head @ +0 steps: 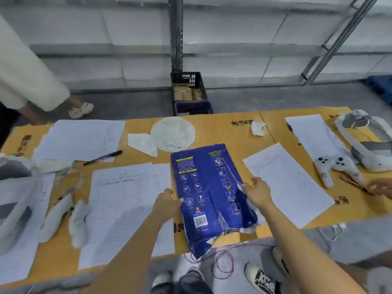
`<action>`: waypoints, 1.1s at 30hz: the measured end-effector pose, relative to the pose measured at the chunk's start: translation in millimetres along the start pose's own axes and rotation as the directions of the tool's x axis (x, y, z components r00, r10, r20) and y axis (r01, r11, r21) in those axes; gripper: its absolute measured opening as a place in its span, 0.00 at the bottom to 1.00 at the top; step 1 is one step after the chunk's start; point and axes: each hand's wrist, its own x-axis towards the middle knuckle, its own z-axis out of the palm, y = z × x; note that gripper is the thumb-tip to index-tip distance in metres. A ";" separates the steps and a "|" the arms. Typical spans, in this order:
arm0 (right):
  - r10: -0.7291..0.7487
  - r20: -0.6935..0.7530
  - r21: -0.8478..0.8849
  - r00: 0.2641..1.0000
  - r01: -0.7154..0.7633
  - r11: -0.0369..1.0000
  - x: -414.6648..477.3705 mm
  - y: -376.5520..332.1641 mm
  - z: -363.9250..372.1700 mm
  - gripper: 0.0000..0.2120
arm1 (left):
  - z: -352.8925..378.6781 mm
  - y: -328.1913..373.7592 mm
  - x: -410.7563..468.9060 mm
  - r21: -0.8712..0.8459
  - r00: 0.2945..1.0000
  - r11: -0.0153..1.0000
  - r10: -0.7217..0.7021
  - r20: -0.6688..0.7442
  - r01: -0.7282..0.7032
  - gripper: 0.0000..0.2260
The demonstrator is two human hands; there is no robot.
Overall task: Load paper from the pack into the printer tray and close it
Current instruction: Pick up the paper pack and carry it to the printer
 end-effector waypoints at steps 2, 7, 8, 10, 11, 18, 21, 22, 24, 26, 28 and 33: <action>0.045 -0.041 0.003 0.998 -0.044 0.999 8.6 4.6 1.4 0.23 | 7.3 -1.0 9.9 -0.077 0.999 0.996 -0.049 -0.009 0.048 0.24; 0.104 0.094 0.126 0.990 -0.115 0.985 17.3 14.4 8.5 0.16 | 24.6 -9.3 30.1 -0.107 0.994 0.989 -0.103 0.035 0.106 0.17; 0.098 0.123 0.154 0.987 -0.117 0.981 19.4 13.6 10.2 0.14 | 25.6 -9.0 32.9 -0.113 0.994 0.988 -0.104 0.038 0.107 0.16; 0.089 0.152 0.217 0.984 -0.121 0.969 22.5 11.7 13.9 0.15 | 27.3 -11.9 40.9 -0.156 0.993 0.980 -0.117 0.031 0.121 0.16; 0.085 0.144 0.240 0.986 -0.118 0.964 24.4 10.4 15.5 0.16 | 26.9 -13.0 44.7 -0.165 0.992 0.978 -0.124 0.025 0.126 0.16; 0.210 0.331 0.278 0.920 -0.308 0.910 44.7 6.8 29.6 0.27 | 29.3 -16.9 54.3 -0.202 0.990 0.971 -0.139 -0.024 0.131 0.13; 0.190 0.442 0.314 0.877 -0.349 0.883 47.6 6.6 28.6 0.34 | 28.7 -14.6 57.4 -0.270 0.985 0.948 -0.173 0.003 0.167 0.18; 0.164 0.464 0.324 0.871 -0.339 0.883 46.7 7.3 26.8 0.35 | 28.7 -13.9 58.3 -0.285 0.984 0.942 -0.180 0.012 0.175 0.19; 0.113 0.498 0.302 0.860 -0.294 0.907 44.7 9.9 22.3 0.37 | 29.3 -13.9 59.7 -0.309 0.982 0.932 -0.188 0.036 0.189 0.18; 0.077 0.473 0.252 0.878 -0.219 0.943 42.8 11.5 19.8 0.31 | 30.1 -13.3 60.4 -0.339 0.979 0.919 -0.192 0.065 0.203 0.16; 0.068 0.419 0.195 0.905 -0.163 0.967 41.1 12.6 21.3 0.26 | 29.2 -8.7 59.8 -0.353 0.978 0.913 -0.181 0.100 0.205 0.14; 0.059 0.299 0.164 0.952 -0.112 0.980 29.2 8.1 24.7 0.17 | 25.8 5.0 51.8 -0.436 0.977 0.880 -0.123 0.174 0.188 0.13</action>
